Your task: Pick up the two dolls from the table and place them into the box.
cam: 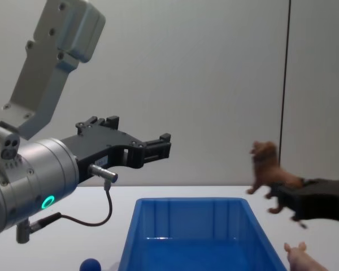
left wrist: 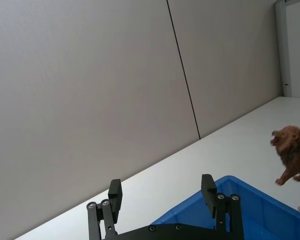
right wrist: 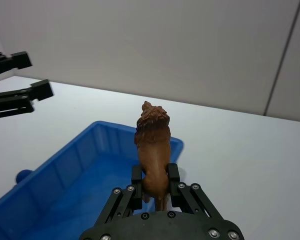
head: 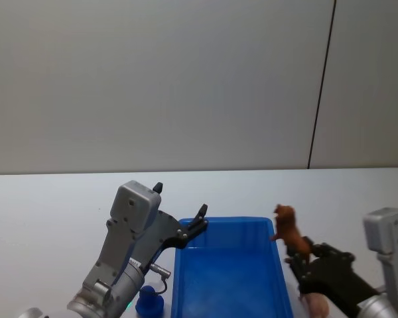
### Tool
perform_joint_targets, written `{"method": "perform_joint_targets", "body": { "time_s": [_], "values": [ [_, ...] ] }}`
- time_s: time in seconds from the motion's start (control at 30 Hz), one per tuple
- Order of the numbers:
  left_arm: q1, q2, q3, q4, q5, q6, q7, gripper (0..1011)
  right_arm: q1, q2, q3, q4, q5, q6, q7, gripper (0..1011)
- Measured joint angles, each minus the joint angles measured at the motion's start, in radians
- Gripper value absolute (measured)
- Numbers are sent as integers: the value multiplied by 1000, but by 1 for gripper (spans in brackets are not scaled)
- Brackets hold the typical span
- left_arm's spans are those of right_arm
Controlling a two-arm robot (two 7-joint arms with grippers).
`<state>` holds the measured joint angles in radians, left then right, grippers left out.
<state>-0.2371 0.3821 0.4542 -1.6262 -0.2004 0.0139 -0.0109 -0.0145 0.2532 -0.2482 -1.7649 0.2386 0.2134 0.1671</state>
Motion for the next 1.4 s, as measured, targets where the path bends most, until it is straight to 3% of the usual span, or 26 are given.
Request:
{"method": "perform_joint_targets", "body": {
  "time_s": [0.43, 0.5, 0.73, 1.13, 1.4],
  "values": [
    [0, 0, 0, 0, 0, 0, 0, 1002, 76, -62, -39, 104, -14, 18, 106, 310],
    [0, 0, 0, 0, 0, 0, 0, 1001, 85, -69, -42, 116, -17, 19, 115, 345],
    [0, 0, 0, 0, 0, 0, 0, 1002, 104, -82, -49, 140, -23, 23, 124, 605],
    [0, 0, 0, 0, 0, 0, 0, 1002, 92, -75, -43, 120, -26, 14, 72, 960],
    [0, 0, 0, 0, 0, 0, 0, 1002, 53, -51, -29, 67, -23, 11, -1, 1001]
  ]
}}
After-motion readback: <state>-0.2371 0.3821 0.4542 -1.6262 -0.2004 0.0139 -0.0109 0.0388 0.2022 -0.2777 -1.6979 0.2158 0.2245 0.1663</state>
